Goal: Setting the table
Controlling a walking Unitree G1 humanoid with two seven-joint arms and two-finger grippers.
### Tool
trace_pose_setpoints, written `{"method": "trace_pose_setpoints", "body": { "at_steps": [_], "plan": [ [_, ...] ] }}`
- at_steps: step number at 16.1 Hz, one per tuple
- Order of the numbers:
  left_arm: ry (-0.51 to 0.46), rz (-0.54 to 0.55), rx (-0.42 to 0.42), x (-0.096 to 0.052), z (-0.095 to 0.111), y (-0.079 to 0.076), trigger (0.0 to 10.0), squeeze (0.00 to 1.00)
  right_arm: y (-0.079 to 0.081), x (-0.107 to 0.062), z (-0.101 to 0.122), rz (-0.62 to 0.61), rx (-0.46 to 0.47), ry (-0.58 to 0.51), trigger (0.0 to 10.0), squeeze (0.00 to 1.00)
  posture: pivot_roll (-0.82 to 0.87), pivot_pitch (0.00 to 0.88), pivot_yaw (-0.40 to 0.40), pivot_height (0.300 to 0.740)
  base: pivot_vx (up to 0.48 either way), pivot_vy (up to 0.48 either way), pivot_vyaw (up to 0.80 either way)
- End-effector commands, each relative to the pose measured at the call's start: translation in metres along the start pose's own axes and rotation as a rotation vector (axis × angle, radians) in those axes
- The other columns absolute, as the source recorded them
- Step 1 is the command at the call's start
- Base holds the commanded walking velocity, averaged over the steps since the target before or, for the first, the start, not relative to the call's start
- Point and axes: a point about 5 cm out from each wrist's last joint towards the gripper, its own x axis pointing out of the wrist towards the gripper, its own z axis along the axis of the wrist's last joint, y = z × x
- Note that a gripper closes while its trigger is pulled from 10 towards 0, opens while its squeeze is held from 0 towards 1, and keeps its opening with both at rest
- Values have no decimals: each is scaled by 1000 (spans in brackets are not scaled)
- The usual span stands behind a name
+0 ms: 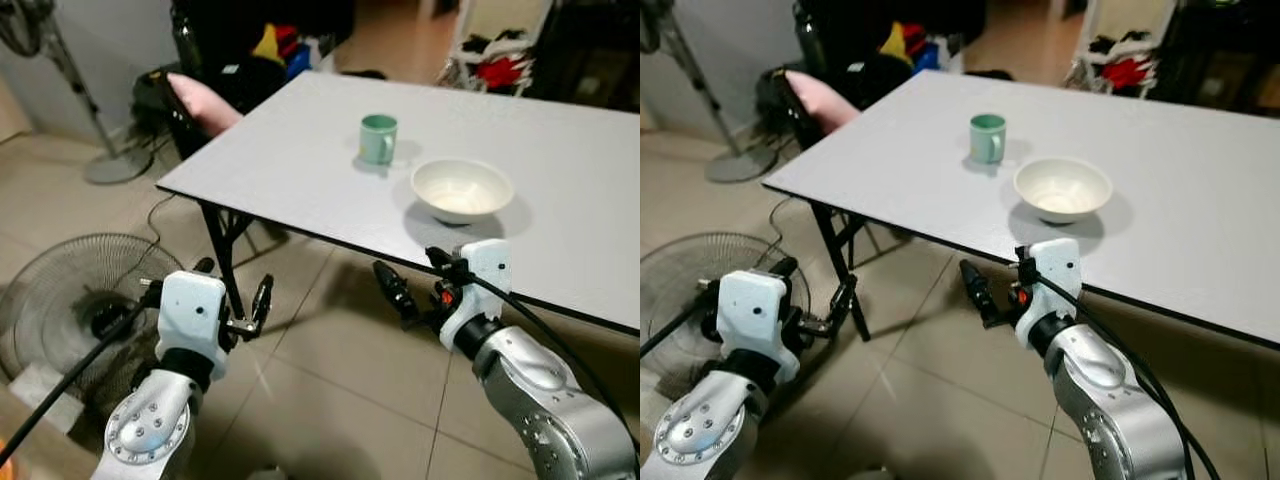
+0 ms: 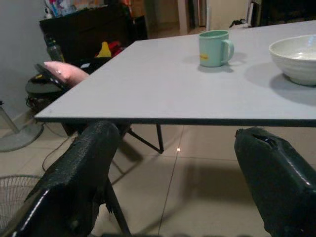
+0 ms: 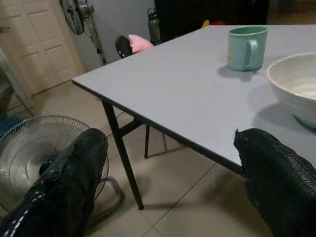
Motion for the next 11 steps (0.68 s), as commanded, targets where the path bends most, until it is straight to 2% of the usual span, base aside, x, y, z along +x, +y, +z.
{"method": "trace_pose_setpoints", "body": {
  "at_steps": [1, 8, 11],
  "plan": [
    [-2, 2, 6, 0, 1, 1, 10000, 0, 0, 0, 1, 4, 1, 4, 10000, 0, -70, 15, 93, 740, 0, 0, 0],
    [-8, 9, -3, -2, 3, 1, 10000, 0, 0, -1, 1, -2, 22, 4, 10000, 0, -70, 20, 88, 740, 0, 0, 0],
    [-27, 61, -1, -2, 5, 5, 10000, 0, 0, -1, 4, 29, -43, -7, 10000, 0, -67, 24, 82, 740, 0, 0, 575]
  ]
}}
